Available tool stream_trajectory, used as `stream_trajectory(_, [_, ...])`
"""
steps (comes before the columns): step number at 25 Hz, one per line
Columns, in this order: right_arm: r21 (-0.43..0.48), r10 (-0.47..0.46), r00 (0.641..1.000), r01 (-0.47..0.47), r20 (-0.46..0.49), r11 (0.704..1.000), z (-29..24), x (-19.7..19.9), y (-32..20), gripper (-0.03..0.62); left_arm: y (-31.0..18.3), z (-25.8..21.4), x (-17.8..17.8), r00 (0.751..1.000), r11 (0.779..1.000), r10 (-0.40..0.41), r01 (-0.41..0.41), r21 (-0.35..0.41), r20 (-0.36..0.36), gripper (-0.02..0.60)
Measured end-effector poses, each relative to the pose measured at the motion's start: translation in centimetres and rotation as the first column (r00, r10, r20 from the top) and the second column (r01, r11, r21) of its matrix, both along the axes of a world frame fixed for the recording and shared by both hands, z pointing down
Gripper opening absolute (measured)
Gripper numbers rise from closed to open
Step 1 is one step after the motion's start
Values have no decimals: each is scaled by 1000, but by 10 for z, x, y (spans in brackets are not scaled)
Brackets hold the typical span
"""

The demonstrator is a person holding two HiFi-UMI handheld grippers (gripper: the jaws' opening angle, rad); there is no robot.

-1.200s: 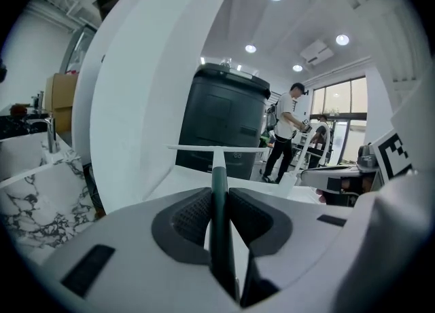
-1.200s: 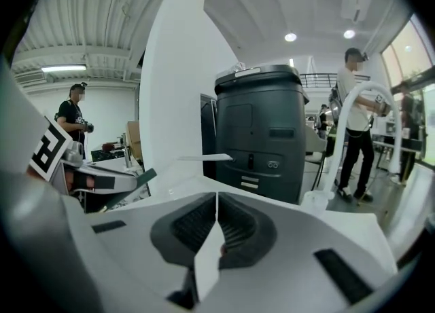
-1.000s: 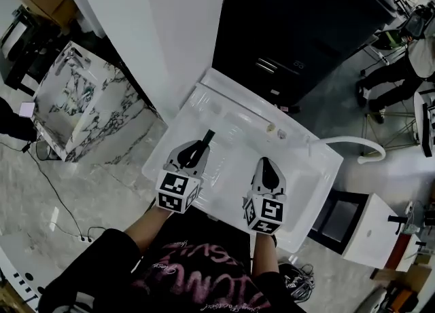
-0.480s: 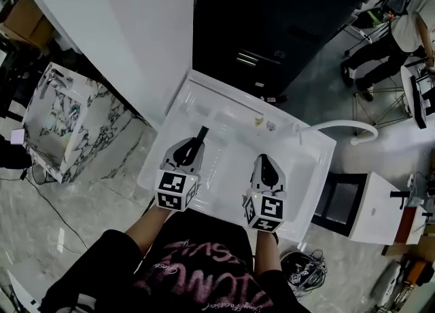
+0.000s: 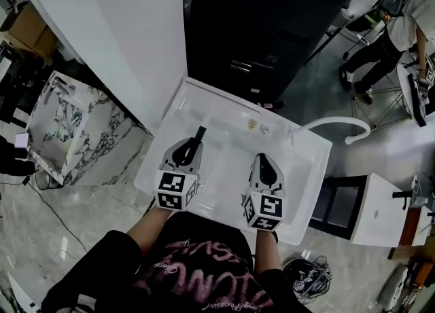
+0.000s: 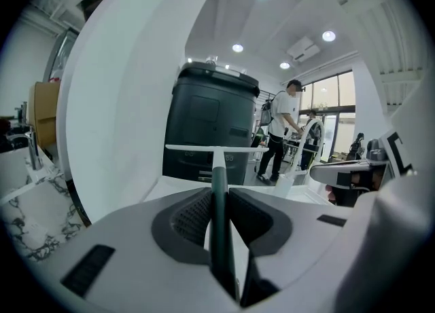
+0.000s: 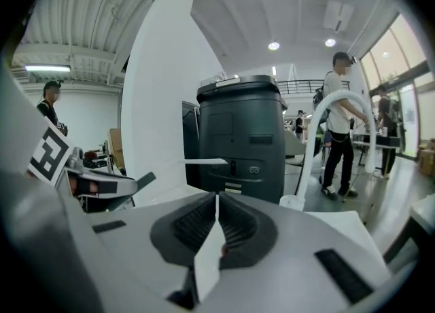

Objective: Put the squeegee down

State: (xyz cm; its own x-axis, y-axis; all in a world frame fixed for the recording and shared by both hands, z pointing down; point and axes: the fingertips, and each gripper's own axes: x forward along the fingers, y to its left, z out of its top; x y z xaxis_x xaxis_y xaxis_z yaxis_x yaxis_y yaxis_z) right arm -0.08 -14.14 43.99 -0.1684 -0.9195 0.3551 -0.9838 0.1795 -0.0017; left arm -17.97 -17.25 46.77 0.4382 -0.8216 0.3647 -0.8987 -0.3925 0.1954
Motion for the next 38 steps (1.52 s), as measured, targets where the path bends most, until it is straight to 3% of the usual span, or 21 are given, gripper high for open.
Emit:
stream_trajectory(11, [25,-8,999,7,34,1000,-8,23,3,21,-10,-21,14,998,997,-45,41,65,48,84])
stream_trajectory(38, [-108,-3,997,11,71,994,54,45,-10,21,-34,38,39,992,999,-23,29,-39,126,84])
